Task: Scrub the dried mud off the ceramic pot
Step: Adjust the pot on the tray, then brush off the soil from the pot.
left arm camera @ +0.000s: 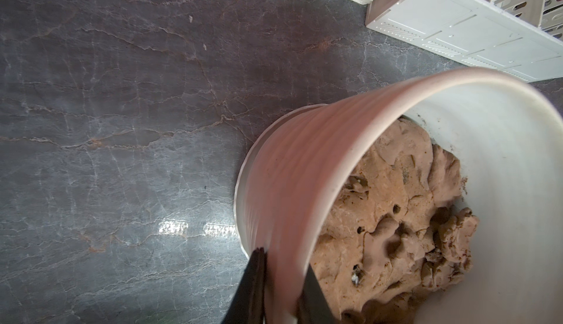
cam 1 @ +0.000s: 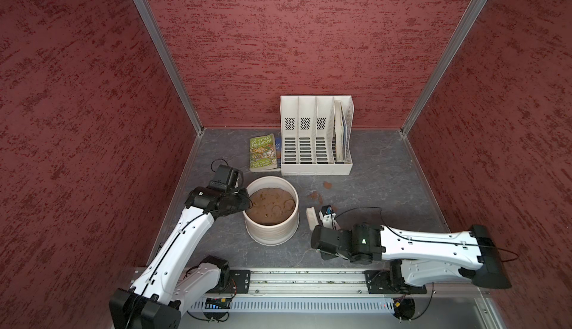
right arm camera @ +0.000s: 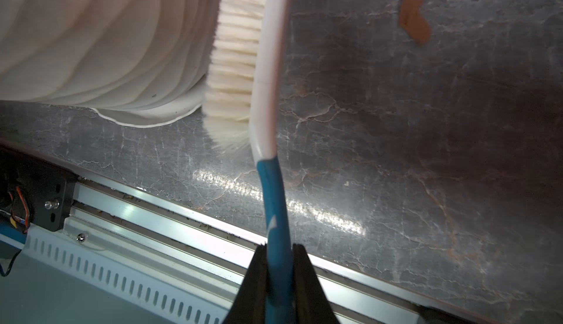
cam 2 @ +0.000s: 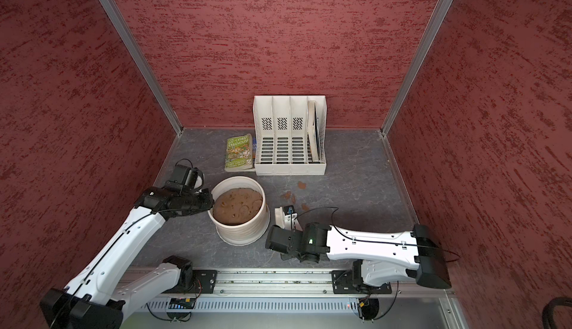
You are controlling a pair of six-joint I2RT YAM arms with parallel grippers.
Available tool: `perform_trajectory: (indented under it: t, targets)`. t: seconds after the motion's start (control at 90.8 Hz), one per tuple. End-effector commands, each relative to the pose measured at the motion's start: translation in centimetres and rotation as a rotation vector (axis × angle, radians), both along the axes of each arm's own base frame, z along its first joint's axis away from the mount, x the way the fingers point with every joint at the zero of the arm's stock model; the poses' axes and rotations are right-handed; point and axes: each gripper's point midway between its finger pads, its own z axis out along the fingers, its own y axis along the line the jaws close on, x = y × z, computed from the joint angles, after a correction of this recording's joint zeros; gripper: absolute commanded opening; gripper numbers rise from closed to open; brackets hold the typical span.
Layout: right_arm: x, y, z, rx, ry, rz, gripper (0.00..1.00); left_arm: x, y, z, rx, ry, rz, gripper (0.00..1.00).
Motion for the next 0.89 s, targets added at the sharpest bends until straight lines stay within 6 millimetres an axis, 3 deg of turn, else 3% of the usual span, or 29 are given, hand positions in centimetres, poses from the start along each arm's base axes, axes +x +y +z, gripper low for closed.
perform_trajectory:
  t: [0.0,0.154,0.32,0.496,0.573,0.727,0.881]
  targets:
    - [-0.1,3.0,1.0,0.076,-0.012,0.060,0.00,3.7,-3.8,7.7,-0.240,-0.299,-0.060,0.00]
    - [0.8,4.7,0.9,0.095,-0.019,0.072,0.00,3.8,-3.8,7.8,-0.222,-0.308,-0.085,0.00]
    - [3.8,5.9,1.1,0.118,-0.029,0.048,0.00,4.0,-4.2,7.1,-0.200,-0.294,-0.124,0.00]
    - [9.1,3.8,0.6,0.099,-0.017,-0.066,0.00,4.0,-4.2,5.6,-0.153,-0.265,-0.150,0.00]
    - [10.7,2.3,-1.0,0.032,0.006,-0.115,0.00,3.9,-3.6,5.2,-0.127,-0.259,-0.131,0.00]
    - [11.4,-0.1,-1.6,-0.029,0.012,-0.153,0.00,3.9,-2.3,5.0,-0.095,-0.262,-0.092,0.00]
    - [11.2,-2.4,0.0,-0.054,-0.034,-0.189,0.00,4.1,-1.5,5.0,-0.080,-0.263,-0.058,0.00]
